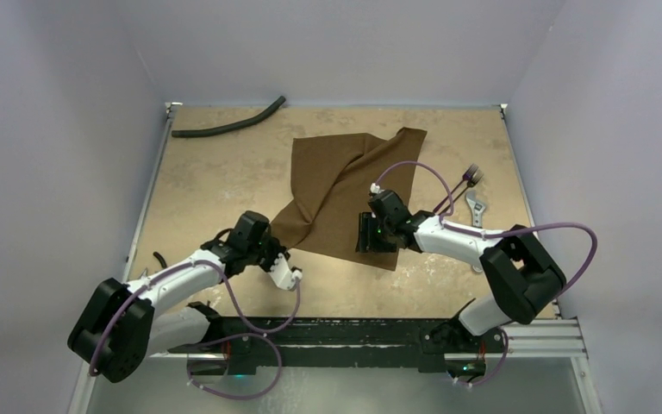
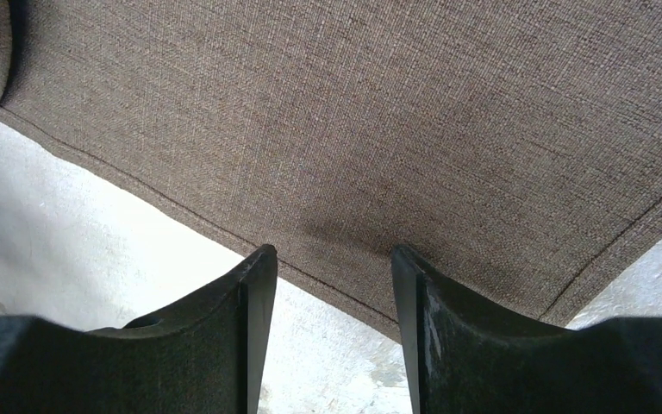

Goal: Fold the napkin into a case and place the utensils inside
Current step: Pick up the flattened napkin from the center of the board.

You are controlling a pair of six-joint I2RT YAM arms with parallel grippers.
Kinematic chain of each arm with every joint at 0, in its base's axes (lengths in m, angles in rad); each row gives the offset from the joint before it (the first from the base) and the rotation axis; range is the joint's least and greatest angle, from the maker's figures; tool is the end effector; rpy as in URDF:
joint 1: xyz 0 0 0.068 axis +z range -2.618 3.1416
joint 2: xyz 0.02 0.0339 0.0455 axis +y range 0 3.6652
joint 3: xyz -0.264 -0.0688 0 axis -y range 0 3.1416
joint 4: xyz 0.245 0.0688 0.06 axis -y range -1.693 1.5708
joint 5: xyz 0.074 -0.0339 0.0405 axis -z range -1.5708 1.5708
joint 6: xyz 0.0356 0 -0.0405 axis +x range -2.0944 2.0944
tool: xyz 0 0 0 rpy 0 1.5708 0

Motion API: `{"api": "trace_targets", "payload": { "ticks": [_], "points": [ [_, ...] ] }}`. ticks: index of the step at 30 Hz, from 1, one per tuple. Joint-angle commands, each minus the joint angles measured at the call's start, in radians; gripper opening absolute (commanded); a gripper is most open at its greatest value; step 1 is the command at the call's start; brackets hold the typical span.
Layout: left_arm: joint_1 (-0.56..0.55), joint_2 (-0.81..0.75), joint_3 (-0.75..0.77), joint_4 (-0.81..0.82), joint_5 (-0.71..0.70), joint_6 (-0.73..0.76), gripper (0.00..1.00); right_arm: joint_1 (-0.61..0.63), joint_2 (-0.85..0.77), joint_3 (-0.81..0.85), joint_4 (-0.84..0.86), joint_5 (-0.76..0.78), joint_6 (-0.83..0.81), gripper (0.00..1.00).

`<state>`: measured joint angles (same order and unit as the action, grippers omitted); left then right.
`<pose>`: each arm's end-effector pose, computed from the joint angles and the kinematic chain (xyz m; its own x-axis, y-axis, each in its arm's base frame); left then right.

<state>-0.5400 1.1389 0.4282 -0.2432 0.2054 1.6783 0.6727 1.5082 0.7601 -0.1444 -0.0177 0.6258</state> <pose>0.1655 -0.1077 0.1501 0.6761 0.7295 -0.1033 0.6307 -0.5005 0.5930 0.2285 0.1828 0.1690 -0.8636 0.0608 -0.5005 -0.1553 0.9124 0.3787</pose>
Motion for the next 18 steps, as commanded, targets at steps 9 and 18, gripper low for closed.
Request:
{"api": "trace_targets", "payload": {
  "ticks": [9,18],
  "points": [
    [0.128,0.022,0.232,-0.133,-0.032,-0.75,0.0,-0.018,-0.017,-0.042,0.004,-0.003,-0.012,0.5],
    [0.188,-0.008,0.218,-0.18,-0.145,-0.988,0.0,-0.032,-0.008,-0.074,0.018,-0.025,-0.008,0.46]
  ]
}}
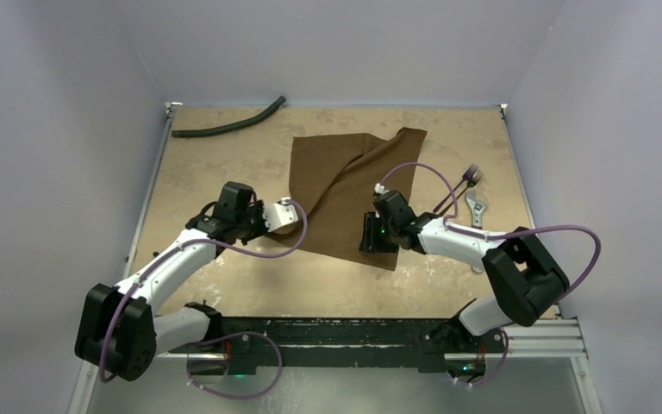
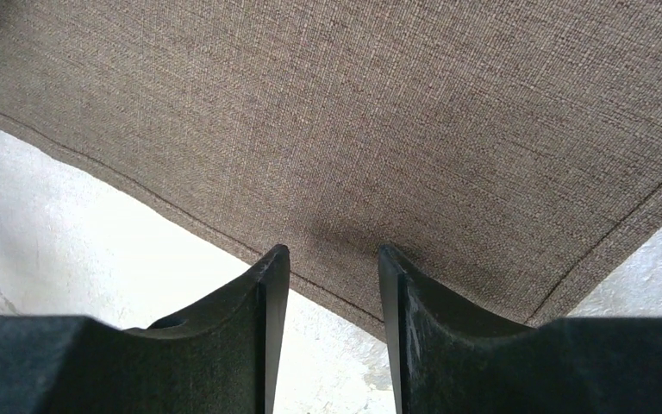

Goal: Fold the napkin into a case and place the utensils inside
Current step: Pick up the flattened napkin from the center of the board.

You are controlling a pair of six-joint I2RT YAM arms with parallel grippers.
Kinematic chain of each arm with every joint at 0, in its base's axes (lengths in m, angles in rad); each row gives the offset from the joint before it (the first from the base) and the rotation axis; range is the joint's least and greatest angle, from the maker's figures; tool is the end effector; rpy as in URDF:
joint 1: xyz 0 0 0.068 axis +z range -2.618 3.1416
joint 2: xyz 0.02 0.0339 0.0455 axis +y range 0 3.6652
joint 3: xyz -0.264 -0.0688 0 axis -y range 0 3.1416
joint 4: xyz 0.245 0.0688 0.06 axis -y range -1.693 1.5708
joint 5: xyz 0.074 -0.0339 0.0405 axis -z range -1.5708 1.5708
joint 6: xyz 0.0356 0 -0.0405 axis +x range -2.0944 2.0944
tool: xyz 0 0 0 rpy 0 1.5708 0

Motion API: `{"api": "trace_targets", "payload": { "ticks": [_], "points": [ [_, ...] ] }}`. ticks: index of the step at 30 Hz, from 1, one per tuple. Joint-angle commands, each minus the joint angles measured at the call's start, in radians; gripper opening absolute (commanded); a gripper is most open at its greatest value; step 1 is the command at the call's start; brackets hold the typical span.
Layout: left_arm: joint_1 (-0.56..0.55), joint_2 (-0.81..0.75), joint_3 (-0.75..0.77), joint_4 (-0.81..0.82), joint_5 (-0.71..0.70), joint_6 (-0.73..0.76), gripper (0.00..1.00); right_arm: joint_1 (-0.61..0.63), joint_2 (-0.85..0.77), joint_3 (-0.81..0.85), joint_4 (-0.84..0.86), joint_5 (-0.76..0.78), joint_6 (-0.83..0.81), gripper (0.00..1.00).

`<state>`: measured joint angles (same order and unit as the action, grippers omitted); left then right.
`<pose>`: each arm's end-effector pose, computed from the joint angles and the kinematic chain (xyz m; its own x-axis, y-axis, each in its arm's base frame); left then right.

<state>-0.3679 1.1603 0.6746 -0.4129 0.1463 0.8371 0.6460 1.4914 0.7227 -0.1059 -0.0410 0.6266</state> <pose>0.2103 -0.0866 0.2088 -0.1617 0.8498 -0.5017 0.8372 0.3873 0.3861 0.2284 0.1740 0.1654 -0.8613 0.0844 -0.5010 -0.1450 0.9043 0.4015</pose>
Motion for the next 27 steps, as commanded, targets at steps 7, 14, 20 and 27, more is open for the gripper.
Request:
{"api": "trace_targets", "payload": {
  "ticks": [7,14,20,27],
  "points": [
    [0.065,0.06,-0.059,0.061,-0.288,-0.247,0.0,-0.007,-0.014,-0.046,-0.026,-0.034,-0.008,0.44],
    [0.275,0.213,0.067,-0.095,-0.037,-0.381,0.01,-0.008,-0.021,-0.076,-0.024,-0.028,-0.006,0.43],
    [0.322,0.251,0.148,-0.19,0.133,-0.327,0.15,-0.007,-0.012,-0.087,-0.007,-0.036,-0.017,0.41],
    [0.322,0.322,0.444,-0.276,0.374,-0.313,0.86,-0.007,-0.008,-0.074,0.003,-0.016,-0.03,0.4]
  ]
}}
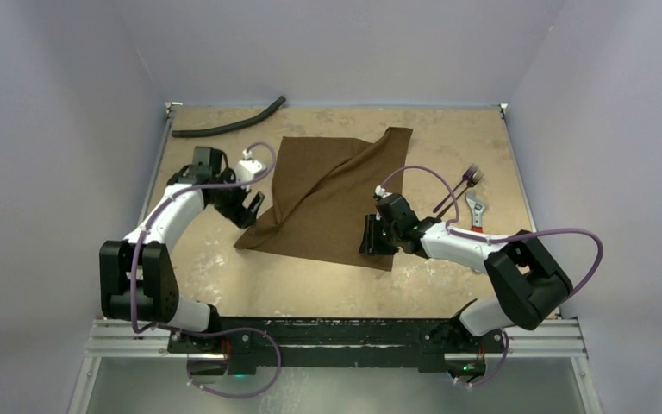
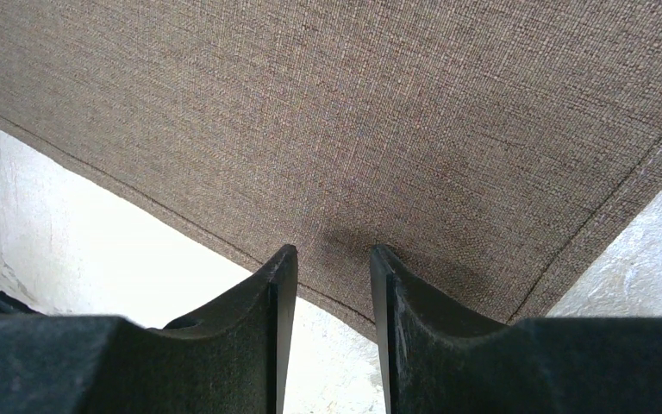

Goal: Fold the napkin into a case and place the utensils inside
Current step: Pick up the flattened napkin from the center of the board, then fold and flatten the napkin at the center of the board.

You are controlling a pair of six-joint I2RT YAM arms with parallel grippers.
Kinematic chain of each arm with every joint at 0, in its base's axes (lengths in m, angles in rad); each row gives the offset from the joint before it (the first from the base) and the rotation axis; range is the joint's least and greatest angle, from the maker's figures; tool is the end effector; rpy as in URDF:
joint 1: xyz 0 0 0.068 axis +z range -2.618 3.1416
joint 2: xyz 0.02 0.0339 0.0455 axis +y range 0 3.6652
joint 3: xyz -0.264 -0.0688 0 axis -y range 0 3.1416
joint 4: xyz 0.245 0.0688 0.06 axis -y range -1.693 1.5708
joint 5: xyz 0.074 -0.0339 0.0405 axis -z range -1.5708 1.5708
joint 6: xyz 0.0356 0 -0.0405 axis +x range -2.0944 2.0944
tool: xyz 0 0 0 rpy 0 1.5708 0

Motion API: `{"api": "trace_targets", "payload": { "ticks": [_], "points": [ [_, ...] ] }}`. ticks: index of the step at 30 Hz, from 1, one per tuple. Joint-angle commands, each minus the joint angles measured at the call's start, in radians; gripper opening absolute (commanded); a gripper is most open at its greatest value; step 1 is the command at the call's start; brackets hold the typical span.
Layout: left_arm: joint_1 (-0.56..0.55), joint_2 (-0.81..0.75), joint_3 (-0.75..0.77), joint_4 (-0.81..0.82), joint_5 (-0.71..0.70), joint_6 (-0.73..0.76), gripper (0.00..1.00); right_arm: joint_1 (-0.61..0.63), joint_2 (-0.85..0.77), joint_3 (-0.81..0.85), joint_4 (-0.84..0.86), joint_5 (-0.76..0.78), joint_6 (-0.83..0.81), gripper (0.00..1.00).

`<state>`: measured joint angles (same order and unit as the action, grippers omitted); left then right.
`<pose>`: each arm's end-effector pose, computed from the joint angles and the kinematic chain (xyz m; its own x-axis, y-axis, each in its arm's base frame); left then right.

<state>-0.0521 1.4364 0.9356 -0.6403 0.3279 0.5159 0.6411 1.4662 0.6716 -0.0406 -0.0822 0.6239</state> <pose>0.2722 -0.0257 0.2122 -0.6993 0.5041 -0.5068 0.6073 0.7930 -0.0492 0.2229 0.1700 0.1621 -0.8563 0.0875 -0.5090 -0.1725 0.8806 0.4414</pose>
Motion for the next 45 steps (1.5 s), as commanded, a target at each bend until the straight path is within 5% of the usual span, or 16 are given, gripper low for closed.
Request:
{"api": "trace_targets", "payload": {
  "ticks": [1,10,19,30,45],
  "points": [
    [0.006,0.076,0.236,-0.055,0.202,-0.018,0.89,-0.001,0.014,-0.025,-0.062,0.027,-0.028,0.4],
    [-0.206,0.353,0.441,0.14,0.106,-0.144,0.94,-0.002,0.017,-0.022,-0.052,0.02,-0.02,0.39],
    [-0.188,0.726,0.769,0.045,0.099,-0.169,0.77,-0.002,-0.009,-0.033,-0.085,-0.004,-0.011,0.39],
    [-0.111,0.84,0.811,-0.011,0.097,-0.106,0.53,-0.024,-0.04,-0.075,-0.089,-0.056,0.005,0.4],
    [-0.182,0.763,0.76,0.235,-0.378,0.017,0.45,-0.029,-0.08,-0.005,-0.237,-0.029,-0.005,0.4]
  ]
}}
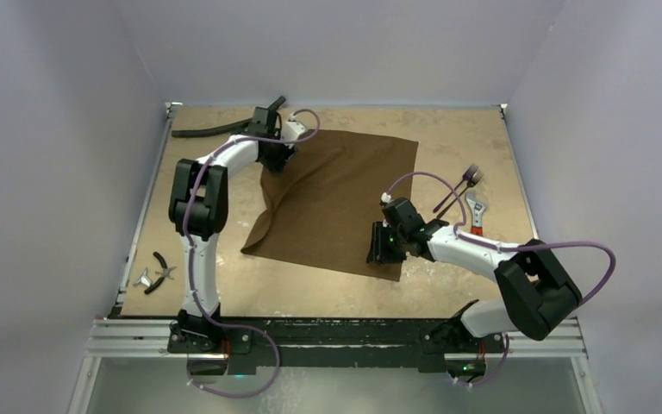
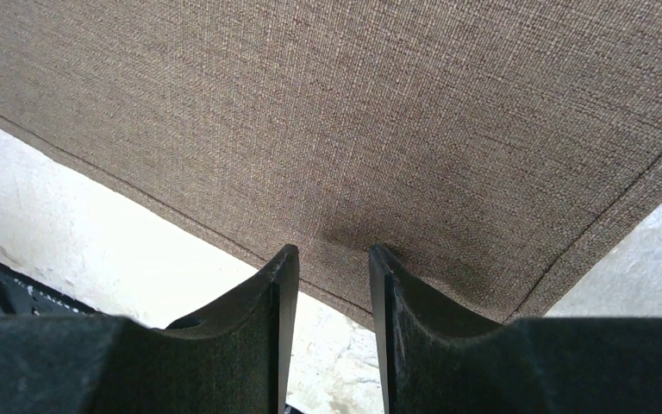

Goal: Fold the napkin into a case and place the utensils inside
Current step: Fold and flatten the napkin at the center of the board.

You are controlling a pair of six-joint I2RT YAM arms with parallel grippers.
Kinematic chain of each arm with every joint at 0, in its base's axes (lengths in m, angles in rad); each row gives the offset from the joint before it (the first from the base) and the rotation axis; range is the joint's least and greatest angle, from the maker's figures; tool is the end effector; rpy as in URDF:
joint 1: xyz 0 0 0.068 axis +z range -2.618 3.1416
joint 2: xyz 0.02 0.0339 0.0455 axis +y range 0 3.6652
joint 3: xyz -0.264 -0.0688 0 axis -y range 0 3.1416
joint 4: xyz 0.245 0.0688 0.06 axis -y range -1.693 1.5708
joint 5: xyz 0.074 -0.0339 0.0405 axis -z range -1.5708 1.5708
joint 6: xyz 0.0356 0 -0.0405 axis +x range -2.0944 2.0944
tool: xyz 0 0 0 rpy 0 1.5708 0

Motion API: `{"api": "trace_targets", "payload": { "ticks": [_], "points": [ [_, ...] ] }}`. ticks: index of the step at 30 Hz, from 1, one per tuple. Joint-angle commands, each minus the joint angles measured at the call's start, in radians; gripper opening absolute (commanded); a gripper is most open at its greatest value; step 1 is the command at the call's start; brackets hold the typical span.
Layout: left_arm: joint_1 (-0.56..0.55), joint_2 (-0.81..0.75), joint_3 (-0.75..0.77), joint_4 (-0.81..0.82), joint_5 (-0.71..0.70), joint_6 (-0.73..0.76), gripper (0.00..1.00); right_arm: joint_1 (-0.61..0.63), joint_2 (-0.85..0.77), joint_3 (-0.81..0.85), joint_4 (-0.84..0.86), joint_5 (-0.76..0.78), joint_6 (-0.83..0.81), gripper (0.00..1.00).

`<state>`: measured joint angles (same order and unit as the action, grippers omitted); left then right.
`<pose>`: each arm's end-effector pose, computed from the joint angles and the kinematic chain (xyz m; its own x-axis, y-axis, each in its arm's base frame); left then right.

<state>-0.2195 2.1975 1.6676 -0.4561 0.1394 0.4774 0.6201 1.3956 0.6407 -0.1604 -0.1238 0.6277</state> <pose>0.4644 -0.1087 0.1642 -0.5894 0.5977 -0.5435 0.6319 0.7602 0.1507 0.2092 0.1548 0.1626 -0.8968 0.0757 -0.4359 -0.1374 0.8888 0.4372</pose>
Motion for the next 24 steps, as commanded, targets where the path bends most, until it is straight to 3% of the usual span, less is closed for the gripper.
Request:
{"api": "trace_targets", "payload": {
  "ticks": [1,7,12,16,20,24],
  "points": [
    [-0.015,0.016,0.058,0.034,-0.205,0.055,0.44,-0.01,-0.014,0.029,-0.121,0.016,-0.006,0.4],
    [-0.015,0.029,0.1,0.089,-0.308,0.073,0.51,-0.039,-0.032,0.039,-0.152,0.044,0.005,0.4],
    [-0.018,0.007,0.165,0.022,-0.336,0.015,0.55,-0.098,-0.084,0.07,-0.184,0.063,0.016,0.43],
    [-0.024,-0.111,0.185,-0.148,-0.055,-0.051,0.55,-0.111,-0.079,0.084,-0.182,0.051,-0.002,0.45],
    [-0.051,-0.198,0.136,-0.372,0.173,0.033,0.56,-0.112,-0.084,0.125,-0.219,0.071,-0.027,0.51],
    [-0.098,-0.312,-0.084,-0.485,0.278,0.164,0.54,-0.113,-0.096,0.127,-0.175,0.009,-0.022,0.51]
  ]
}}
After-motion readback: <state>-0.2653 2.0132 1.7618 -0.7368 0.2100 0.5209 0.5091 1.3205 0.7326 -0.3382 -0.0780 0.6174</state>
